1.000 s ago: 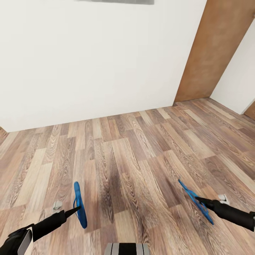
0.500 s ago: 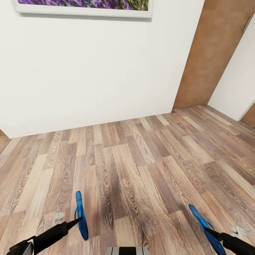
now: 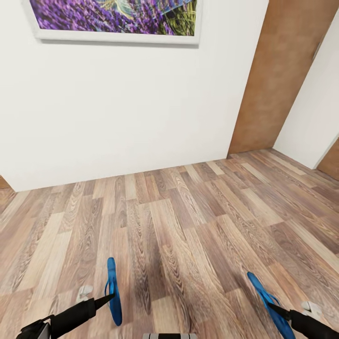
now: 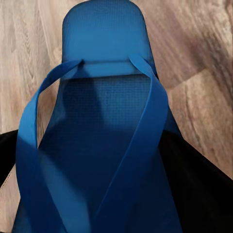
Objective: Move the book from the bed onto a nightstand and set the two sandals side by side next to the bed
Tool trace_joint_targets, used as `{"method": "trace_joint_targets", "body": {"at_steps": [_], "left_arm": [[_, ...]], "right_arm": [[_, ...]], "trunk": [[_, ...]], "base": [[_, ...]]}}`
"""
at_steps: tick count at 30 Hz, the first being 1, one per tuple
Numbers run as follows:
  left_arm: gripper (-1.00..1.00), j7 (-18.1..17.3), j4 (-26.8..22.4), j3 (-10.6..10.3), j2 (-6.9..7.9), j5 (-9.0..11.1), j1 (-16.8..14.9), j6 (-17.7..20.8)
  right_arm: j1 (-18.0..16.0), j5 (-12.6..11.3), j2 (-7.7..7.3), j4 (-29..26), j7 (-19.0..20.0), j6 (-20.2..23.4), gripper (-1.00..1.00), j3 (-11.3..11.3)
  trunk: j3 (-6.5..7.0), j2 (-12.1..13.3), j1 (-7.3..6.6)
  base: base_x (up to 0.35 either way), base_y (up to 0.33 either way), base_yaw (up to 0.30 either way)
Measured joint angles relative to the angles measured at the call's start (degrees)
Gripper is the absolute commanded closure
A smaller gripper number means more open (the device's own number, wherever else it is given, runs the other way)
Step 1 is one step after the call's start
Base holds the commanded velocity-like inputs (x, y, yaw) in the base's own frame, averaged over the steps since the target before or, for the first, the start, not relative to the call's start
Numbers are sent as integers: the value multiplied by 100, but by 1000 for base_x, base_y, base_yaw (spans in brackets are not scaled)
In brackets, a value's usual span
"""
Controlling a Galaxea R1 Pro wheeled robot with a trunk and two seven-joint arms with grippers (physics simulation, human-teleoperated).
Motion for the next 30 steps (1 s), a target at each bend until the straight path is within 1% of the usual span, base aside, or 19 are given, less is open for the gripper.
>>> {"method": "trace_joint_targets", "body": {"at_steps": [1,2,3,15,21,28,30], "left_arm": [[100,0,0,1,-10,0,0,0],[100,-4,0,1,-28,0,0,0],[100,1,0,1,-31,0,0,0],[100,10,8,1,-36,0,0,0],[100,10,9,1,-79,0,0,0],[100,4,8,1,-88,0,0,8],[100,-1,8,2,-88,0,0,11]], "right_arm": [[0,3,58,16,-2,-18,100,2],[7,23,215,292,-8,-92,100,41],[2,15,239,346,-9,-100,100,-1],[1,0,288,445,-32,-112,100,-7],[2,0,292,446,-33,-111,100,-8],[1,0,292,447,-33,-113,100,-7],[1,0,292,447,-33,-114,100,-8]], "trunk": [[22,1,-2],[44,3,-5],[66,4,-8],[333,20,-39],[466,28,-54],[621,38,-72],[657,117,-115]], "base": [[0,0,0],[0,0,0],[0,0,0],[0,0,0],[0,0,0],[0,0,0],[0,0,0]]}}
